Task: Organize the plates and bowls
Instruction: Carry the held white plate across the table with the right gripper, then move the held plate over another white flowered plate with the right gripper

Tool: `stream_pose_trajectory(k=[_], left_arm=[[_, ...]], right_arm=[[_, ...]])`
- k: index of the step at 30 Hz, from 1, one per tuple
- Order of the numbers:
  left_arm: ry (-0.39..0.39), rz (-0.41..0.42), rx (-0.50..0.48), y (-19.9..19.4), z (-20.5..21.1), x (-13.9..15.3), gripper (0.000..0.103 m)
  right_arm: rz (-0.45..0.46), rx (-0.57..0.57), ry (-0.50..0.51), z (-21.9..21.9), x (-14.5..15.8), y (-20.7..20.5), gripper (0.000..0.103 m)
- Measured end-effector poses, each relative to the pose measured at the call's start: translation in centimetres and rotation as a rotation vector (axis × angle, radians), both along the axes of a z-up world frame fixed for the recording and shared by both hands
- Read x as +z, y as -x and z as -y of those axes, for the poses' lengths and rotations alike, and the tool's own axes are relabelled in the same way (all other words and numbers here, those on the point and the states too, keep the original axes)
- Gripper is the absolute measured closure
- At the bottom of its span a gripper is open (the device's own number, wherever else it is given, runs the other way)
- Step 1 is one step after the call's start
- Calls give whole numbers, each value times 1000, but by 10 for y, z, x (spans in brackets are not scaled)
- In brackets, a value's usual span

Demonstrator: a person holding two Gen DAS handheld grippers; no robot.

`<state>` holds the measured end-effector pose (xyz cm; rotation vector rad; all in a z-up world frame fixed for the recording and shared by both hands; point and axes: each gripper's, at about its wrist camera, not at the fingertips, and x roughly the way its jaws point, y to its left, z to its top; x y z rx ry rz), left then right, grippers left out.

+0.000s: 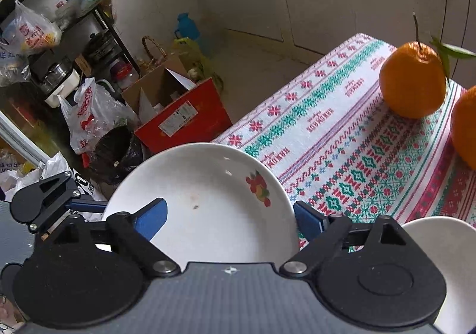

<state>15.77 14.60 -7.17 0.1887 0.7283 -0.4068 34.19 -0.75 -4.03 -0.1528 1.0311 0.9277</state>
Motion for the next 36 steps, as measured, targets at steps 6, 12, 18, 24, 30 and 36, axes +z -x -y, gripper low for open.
stream_pose_trajectory(k=[6,12,18,24,30,36], left_arm=[[-12,16,18,8,1,7,2],[-3,45,58,25,1,20,2],[0,70,66,54,13,32,2],[27,62,71,82,29,32,2],[60,45,58,103,45,28,2],[76,38,19,115,67,22,2]], right_arm=[[34,-10,-15,16,20,17,4],[80,-22,-34,37,42,50,1],[109,-54,-69,58,55,92,0],[143,-127,-78,81,58,139,0],[197,-201,-42,105,48,191,0],[237,-295,-30,131,40,229,0]])
